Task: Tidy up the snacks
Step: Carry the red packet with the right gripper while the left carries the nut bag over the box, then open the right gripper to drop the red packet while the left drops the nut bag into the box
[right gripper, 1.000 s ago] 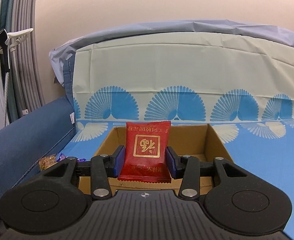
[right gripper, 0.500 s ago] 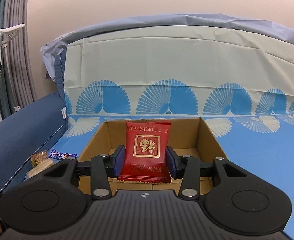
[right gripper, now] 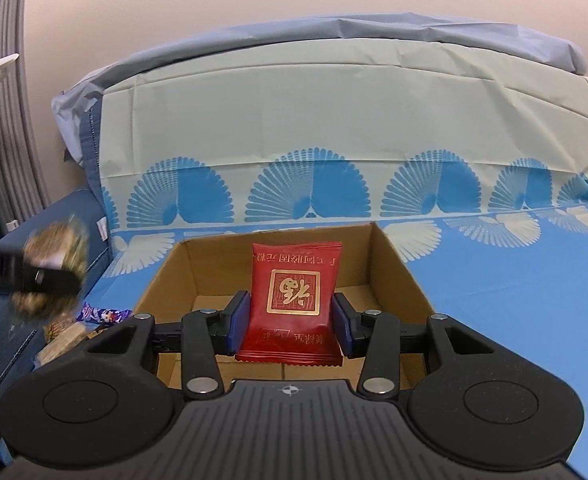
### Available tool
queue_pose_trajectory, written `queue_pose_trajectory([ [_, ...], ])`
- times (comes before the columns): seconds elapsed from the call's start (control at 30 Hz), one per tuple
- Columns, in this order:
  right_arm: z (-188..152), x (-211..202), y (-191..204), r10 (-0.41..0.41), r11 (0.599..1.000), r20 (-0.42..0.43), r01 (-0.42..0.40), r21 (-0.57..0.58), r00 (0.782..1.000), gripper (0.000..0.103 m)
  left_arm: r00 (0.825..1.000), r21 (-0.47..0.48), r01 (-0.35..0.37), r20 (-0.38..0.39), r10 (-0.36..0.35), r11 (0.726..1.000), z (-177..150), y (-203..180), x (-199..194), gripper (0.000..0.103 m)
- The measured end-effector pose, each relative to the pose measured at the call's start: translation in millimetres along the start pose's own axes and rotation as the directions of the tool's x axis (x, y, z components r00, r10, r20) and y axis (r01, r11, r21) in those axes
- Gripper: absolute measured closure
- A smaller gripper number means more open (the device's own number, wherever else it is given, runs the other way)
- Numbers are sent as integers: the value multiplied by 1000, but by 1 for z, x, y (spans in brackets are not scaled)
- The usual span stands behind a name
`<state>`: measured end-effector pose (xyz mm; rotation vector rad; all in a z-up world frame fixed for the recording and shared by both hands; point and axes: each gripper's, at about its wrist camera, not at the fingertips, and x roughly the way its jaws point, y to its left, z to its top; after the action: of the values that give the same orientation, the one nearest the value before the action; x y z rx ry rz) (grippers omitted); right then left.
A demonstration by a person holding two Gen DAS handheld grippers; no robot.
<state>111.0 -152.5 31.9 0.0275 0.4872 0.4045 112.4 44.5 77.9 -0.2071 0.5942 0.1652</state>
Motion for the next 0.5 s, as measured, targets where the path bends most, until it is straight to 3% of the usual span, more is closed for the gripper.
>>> queue_pose_trajectory([
  [0.13, -1, -1, 0, -6, 1000, 5, 6, -2, 1000, 57, 999, 37, 39, 13, -40, 999, 9, -31, 5, 19],
  [0.43, -1, -5, -2, -14, 1000, 21, 14, 6, 1000, 57, 996, 84, 76, 38, -79, 994, 17, -57, 8, 19],
  [0.5, -1, -7, -2, -8, 1000, 28, 8, 9, 1000, 54, 993, 100, 104, 42, -108, 990, 20, -62, 7, 14],
])
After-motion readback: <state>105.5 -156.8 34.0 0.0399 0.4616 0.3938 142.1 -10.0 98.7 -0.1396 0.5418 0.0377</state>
